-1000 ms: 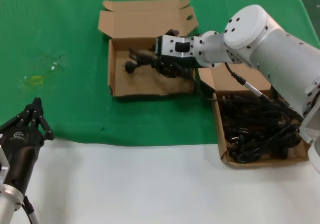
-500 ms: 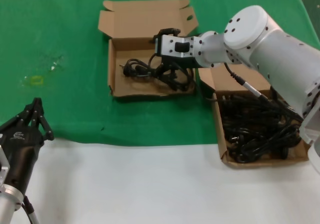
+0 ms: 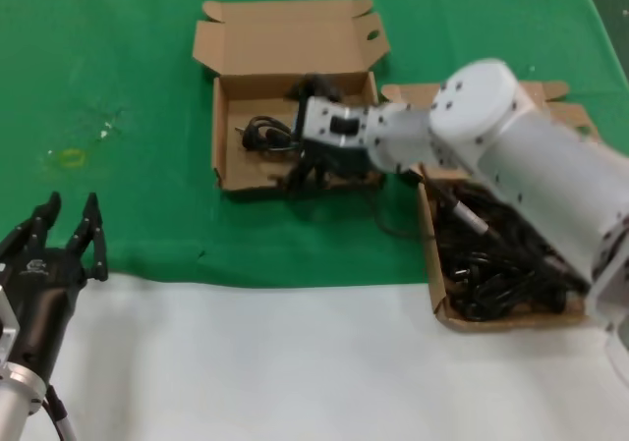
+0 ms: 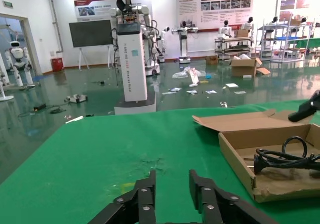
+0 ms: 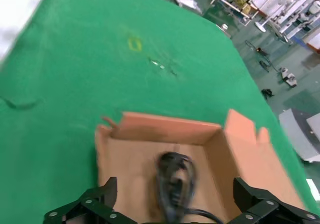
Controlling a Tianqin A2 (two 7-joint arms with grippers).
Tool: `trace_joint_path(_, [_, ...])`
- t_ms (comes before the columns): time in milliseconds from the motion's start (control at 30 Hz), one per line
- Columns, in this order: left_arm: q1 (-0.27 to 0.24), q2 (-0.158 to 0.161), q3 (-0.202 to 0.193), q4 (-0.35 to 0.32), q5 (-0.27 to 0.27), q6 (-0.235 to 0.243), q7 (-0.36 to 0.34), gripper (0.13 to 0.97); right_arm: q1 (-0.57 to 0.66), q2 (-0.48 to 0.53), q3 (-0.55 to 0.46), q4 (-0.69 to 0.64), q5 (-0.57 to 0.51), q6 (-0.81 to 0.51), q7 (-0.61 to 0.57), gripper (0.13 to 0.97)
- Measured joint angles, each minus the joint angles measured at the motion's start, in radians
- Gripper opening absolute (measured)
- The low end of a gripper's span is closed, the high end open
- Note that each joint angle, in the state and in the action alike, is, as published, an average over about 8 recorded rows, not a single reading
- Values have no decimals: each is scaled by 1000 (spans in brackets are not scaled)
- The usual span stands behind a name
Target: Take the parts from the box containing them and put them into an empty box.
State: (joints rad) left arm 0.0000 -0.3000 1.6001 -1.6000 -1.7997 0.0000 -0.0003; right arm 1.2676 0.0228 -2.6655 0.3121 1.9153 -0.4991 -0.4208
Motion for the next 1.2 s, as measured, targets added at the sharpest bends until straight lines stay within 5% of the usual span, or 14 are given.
trace_joint_path(167, [0, 0, 0, 0, 0, 0, 0, 278, -85, 19, 72, 87, -8, 34, 28, 837])
trace_joint_path(400, [0, 0, 0, 0, 0, 0, 0, 393, -213, 47, 179, 216, -19, 84, 71, 874])
trace_joint_path(567, [0, 0, 0, 0, 0, 0, 0, 532, -304, 67, 255, 309, -28, 120, 101, 937])
trace_joint_path(967, [0, 0, 0, 0, 0, 0, 0, 803, -523, 114, 440, 532, -48, 206, 174, 966])
trace_joint_path(1200, [0, 0, 0, 0, 0, 0, 0, 847, -652, 143, 548, 662, -59, 257, 216, 966])
